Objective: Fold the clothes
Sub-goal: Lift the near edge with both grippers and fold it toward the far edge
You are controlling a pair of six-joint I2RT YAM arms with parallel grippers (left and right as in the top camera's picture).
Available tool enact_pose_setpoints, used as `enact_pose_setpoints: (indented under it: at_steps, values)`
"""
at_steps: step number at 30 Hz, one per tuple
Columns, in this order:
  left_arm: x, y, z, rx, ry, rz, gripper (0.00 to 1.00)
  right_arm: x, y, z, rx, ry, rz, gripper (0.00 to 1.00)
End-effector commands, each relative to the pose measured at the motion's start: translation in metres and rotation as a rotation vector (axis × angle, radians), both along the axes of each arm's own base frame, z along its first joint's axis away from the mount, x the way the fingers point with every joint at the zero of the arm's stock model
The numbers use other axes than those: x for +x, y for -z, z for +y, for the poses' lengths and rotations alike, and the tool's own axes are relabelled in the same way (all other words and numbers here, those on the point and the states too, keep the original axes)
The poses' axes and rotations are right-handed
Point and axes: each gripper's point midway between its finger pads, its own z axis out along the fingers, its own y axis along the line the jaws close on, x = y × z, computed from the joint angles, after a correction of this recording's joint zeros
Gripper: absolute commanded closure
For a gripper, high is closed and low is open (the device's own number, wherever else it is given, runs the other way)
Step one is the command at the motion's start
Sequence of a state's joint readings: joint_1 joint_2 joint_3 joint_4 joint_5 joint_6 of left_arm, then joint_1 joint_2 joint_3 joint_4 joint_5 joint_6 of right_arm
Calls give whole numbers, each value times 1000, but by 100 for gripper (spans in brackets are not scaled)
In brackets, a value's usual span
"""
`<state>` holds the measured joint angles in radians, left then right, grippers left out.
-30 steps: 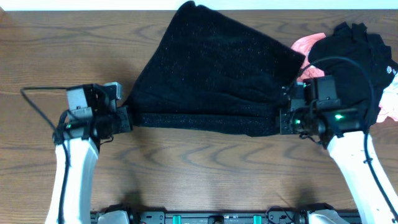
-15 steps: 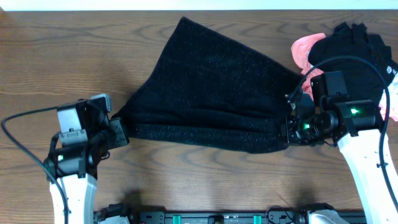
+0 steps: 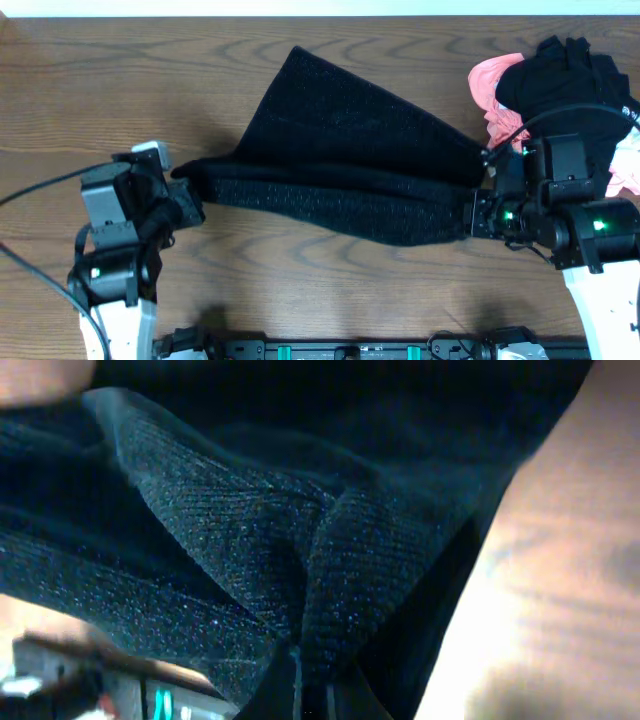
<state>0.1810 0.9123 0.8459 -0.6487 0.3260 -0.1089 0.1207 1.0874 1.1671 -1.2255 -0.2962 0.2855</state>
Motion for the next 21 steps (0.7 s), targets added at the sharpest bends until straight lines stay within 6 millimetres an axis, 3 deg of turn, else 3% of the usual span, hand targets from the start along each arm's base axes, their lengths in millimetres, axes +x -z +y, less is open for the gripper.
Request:
enact_pose_setpoints:
  at_steps: [1, 5, 10, 18, 21]
  values:
    - [18, 3, 18, 38, -66, 7, 94, 18, 5, -31, -134, 121, -23, 99]
    - [41, 22, 12, 33, -34, 38, 94, 33, 24, -39, -195, 140, 20, 99]
    - [77, 39, -9, 37, 43, 14, 94, 55, 50, -43, -236, 148, 73, 99]
    - [144, 41, -51, 47, 149, -180, 94, 92, 96, -52, -254, 179, 136, 99]
    - [159, 41, -55, 24, 119, -222, 88, 101, 111, -62, -257, 207, 161, 99]
